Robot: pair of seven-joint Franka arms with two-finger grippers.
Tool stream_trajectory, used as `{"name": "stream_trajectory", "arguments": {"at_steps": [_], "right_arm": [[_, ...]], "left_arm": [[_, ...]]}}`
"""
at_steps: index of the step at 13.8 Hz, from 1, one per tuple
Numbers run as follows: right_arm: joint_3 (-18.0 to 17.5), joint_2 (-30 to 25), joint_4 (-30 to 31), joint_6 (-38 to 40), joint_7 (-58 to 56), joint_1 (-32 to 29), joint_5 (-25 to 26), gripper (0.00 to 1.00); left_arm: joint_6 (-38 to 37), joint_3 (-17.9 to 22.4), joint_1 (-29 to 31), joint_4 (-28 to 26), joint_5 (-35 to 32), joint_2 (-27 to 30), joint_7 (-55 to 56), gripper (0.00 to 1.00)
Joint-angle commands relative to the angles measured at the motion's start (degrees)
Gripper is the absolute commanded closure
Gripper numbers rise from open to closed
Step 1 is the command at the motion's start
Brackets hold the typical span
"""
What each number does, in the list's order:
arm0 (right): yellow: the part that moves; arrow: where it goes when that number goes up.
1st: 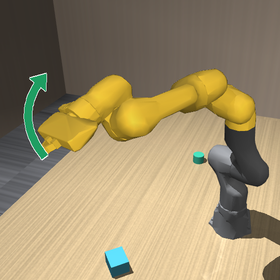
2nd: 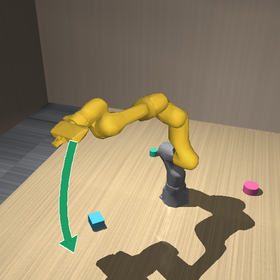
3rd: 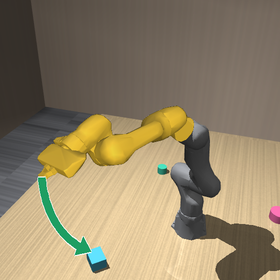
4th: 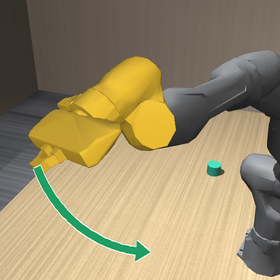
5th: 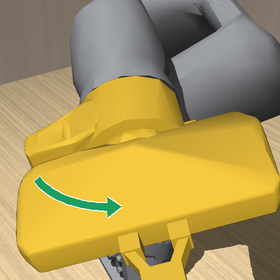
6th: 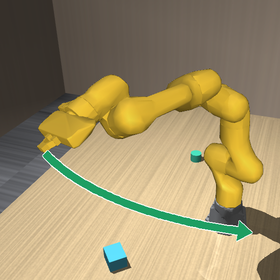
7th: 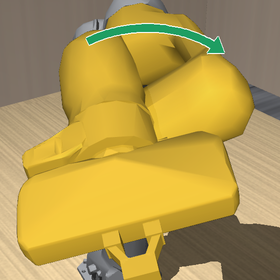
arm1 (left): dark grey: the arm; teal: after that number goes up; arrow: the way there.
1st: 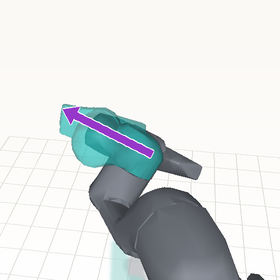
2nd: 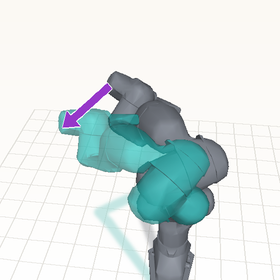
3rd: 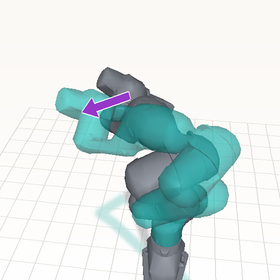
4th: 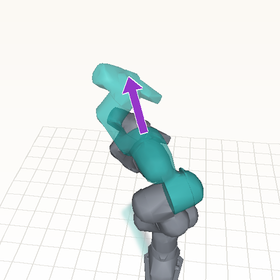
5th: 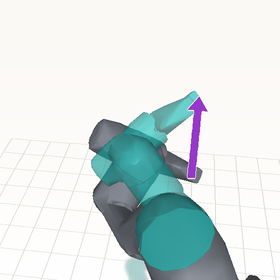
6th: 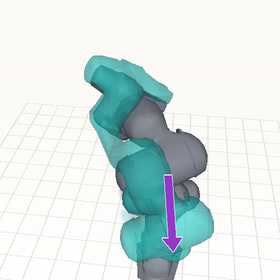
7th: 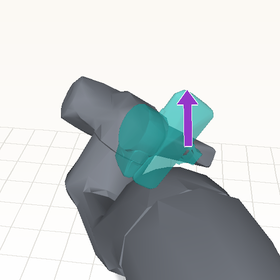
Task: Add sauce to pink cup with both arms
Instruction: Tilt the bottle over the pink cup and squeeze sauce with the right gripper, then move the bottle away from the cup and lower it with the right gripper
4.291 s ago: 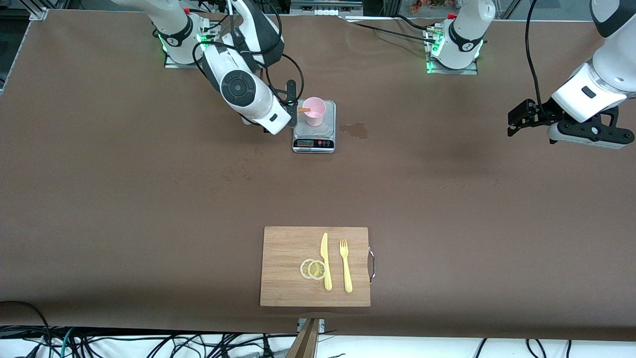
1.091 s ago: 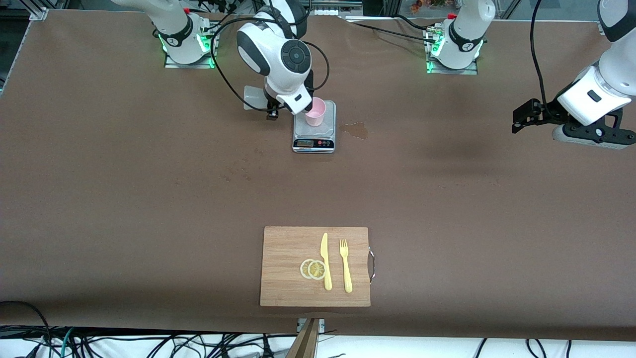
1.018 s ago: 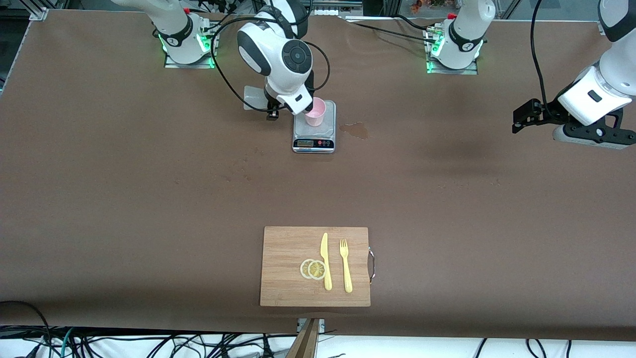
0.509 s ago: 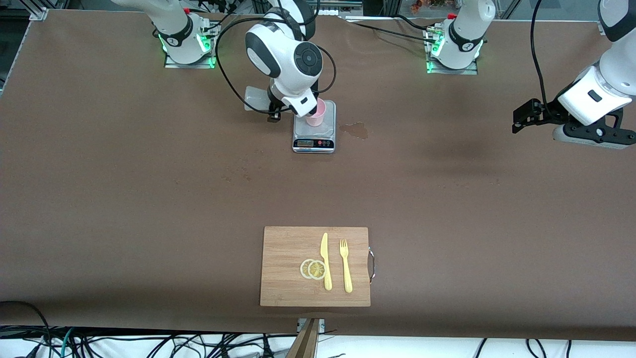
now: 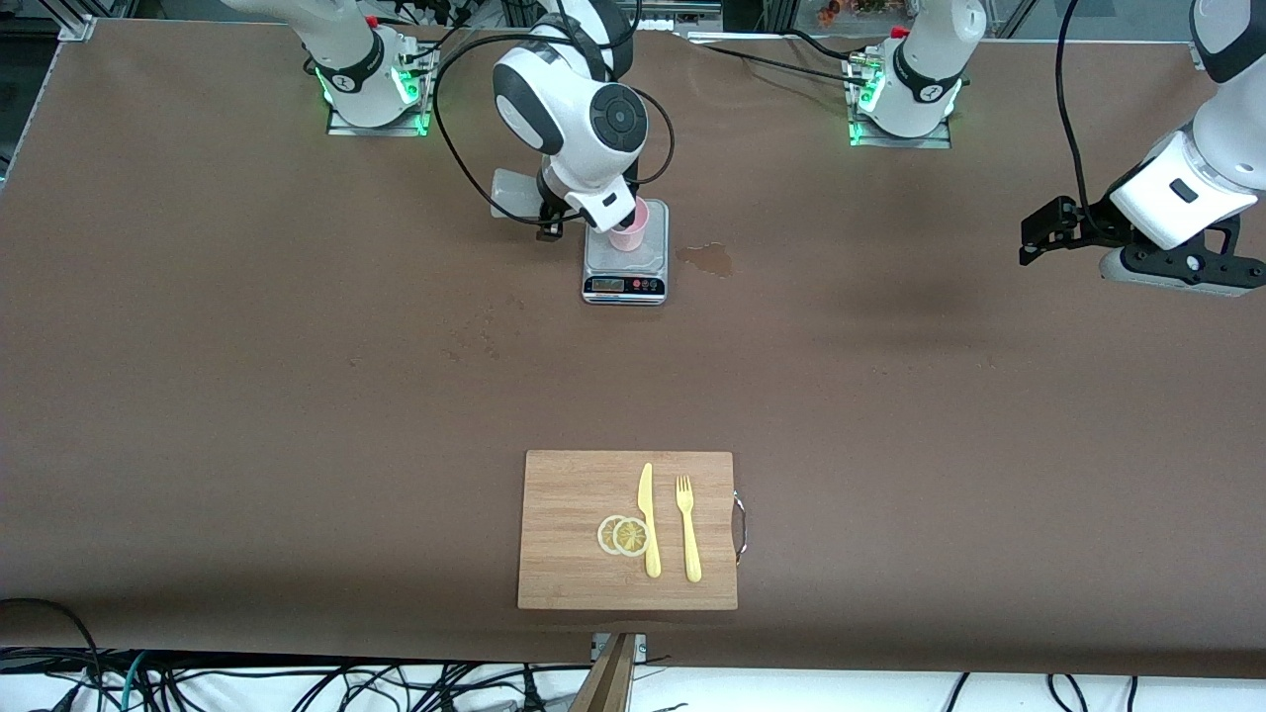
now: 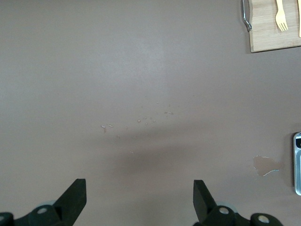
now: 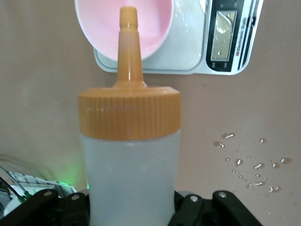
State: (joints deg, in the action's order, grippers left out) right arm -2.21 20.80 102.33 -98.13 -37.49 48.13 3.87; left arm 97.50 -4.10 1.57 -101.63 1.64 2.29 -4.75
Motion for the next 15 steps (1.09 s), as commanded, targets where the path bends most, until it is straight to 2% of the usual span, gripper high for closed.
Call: {"name": "stream_trajectory", "arguments": {"at_steps": [1,5,10,11,15], "right_arm": [[-0.78,-3.39,0.06,0.92,-1.00,-1.62,-2.90,1.00],[-0.87,-8.31,0.77,1.19,-8.56,-7.77,-8.34,1.00],[-0.78,-12.27,0.15,1.19,-24.97,-22.87,-24.32,1.00],[-0.61,-13.06,0.15,1.62,-31.18,-28.03,-28.36,1.00],[-0.26,-12.81,0.15,4.61,-47.55,-40.98,-37.95,1.00]], "left_arm": [[-1.08,0.58,-0.34,1.18,1.26,-0.27,-1.14,0.00],[-1.35,0.58,-0.34,1.18,1.26,-0.27,-1.32,0.00],[-1.35,0.58,-0.34,1.18,1.26,-0.27,-1.32,0.00],[-1.35,0.58,-0.34,1.18,1.26,-0.27,-1.32,0.00],[-1.35,0.67,-0.34,1.18,1.26,-0.27,-1.32,0.00]]}}
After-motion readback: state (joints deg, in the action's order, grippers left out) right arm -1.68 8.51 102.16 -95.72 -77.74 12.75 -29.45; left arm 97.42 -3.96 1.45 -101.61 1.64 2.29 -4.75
